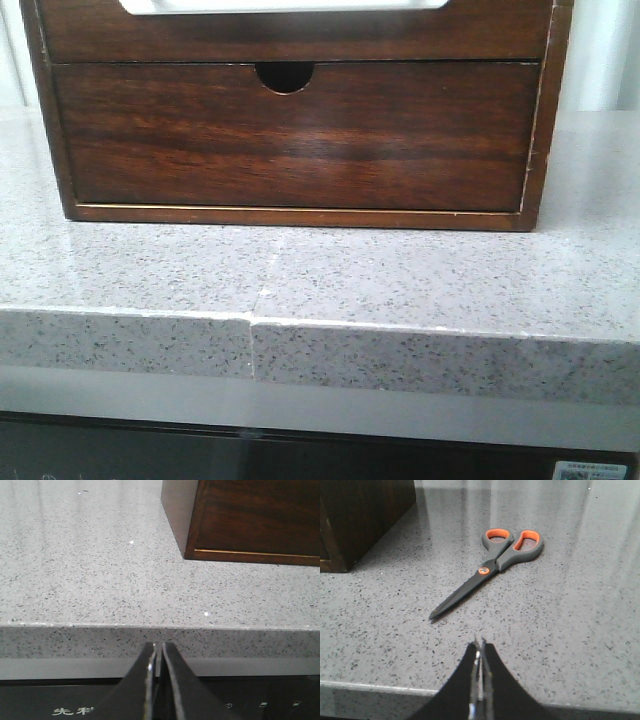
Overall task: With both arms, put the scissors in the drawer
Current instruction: 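Move the left gripper up toward the white drawer handle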
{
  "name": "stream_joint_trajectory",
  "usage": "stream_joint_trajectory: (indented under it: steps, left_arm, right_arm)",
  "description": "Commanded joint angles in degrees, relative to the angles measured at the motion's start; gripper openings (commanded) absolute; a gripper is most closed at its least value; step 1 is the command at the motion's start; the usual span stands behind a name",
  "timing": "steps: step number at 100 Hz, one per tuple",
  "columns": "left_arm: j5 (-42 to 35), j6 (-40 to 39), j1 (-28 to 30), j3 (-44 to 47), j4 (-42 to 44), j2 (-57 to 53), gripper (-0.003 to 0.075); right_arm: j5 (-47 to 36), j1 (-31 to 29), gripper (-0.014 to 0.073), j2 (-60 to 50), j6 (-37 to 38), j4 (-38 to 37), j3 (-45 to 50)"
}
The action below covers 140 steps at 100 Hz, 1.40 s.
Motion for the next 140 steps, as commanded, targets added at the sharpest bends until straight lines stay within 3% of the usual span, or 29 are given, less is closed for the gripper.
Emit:
stream_joint_trajectory:
  steps: [1,88,95,105,117,126,140]
  left_arm:
    - [-2.3,-0.5,-0.4,1.3,-0.1,-1.9,-0.0020]
    - [-3.9,-0.5,-0.4,1.3,1.0,-1.9,-0.0020]
    - [-6.8,-0.7,-0.4,1.3,-5.5,-1.9,-0.0020]
    - [-11.0,-0.9,-0.4,1.3,-29.8,-1.9,-0.0020]
    - [-14.9,-0.9,-0.4,1.3,-47.2,-1.9,-0.0020]
    - [-15.1,-0.9,-0.4,1.3,-54.8,-1.9,-0.0020]
    - [-15.1,-0.9,-0.4,0.1,-55.2,-1.9,-0.0020]
  right_arm:
    - [-1.5,-0.3,-0.0045,-1.6,-0.4,-0.1,1.9]
    - [-2.1,-0.3,-0.0045,-1.6,-0.4,-0.1,1.9]
    - [-4.5,-0.3,-0.0045,-1.6,-0.4,-0.1,1.9]
    - [-11.5,-0.3,-0.0045,-1.6,-0.4,0.4,1.9]
    - [-21.8,-0.3,-0.0045,-1.6,-0.4,8.5,1.9]
    - [-26.4,-0.3,-0.0045,-1.6,0.0,16.6,1.8]
    - [-27.2,-0.3,-0.0045,-1.6,0.0,29.8,1.4]
